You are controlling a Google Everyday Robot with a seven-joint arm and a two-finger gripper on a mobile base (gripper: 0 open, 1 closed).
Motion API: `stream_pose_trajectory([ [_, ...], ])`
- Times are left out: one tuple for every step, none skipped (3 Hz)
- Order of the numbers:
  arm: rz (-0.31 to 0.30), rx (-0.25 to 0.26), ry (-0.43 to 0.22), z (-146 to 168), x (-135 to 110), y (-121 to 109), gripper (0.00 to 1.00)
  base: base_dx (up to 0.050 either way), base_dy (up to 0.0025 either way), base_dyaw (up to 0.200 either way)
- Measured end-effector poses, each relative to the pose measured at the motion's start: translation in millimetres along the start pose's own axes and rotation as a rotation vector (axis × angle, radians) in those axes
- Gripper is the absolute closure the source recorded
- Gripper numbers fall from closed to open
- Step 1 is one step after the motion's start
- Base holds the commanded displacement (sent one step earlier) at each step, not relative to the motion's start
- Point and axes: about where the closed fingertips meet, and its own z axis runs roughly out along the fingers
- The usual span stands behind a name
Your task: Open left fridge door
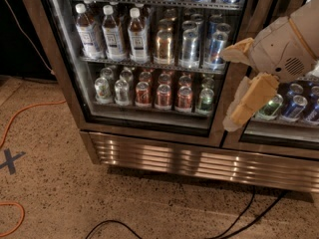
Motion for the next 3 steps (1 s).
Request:
stream_pose_trajectory([
  [-0.023,-0.067,-0.214,16,-23,1,0.0,0.0,0.0,0.0],
  [-0.048,-0.141,-0.451,26,-46,3,0.0,0.0,0.0,0.0],
  [-0.045,-0.165,-0.54,23,-63,4,0.0,0.0,0.0,0.0],
])
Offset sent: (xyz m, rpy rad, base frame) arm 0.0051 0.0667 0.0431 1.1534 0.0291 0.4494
